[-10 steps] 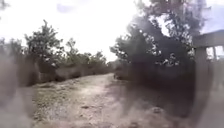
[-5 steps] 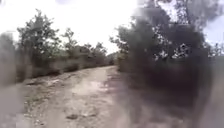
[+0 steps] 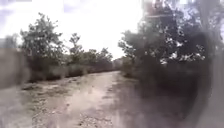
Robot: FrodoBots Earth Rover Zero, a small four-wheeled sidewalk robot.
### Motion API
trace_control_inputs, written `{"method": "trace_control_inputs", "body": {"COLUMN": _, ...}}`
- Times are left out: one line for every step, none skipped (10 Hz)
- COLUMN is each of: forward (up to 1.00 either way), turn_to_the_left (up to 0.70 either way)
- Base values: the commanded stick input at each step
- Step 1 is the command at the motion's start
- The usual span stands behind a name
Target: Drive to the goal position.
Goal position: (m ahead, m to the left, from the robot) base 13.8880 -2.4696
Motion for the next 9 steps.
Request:
{"method": "trace_control_inputs", "body": {"forward": 1.00, "turn_to_the_left": 0.00}}
{"method": "trace_control_inputs", "body": {"forward": 1.00, "turn_to_the_left": 0.00}}
{"method": "trace_control_inputs", "body": {"forward": 1.00, "turn_to_the_left": 0.00}}
{"method": "trace_control_inputs", "body": {"forward": 1.00, "turn_to_the_left": 0.00}}
{"method": "trace_control_inputs", "body": {"forward": 1.00, "turn_to_the_left": 0.00}}
{"method": "trace_control_inputs", "body": {"forward": 1.00, "turn_to_the_left": 0.00}}
{"method": "trace_control_inputs", "body": {"forward": 1.00, "turn_to_the_left": 0.00}}
{"method": "trace_control_inputs", "body": {"forward": 1.00, "turn_to_the_left": 0.00}}
{"method": "trace_control_inputs", "body": {"forward": 1.00, "turn_to_the_left": 0.00}}
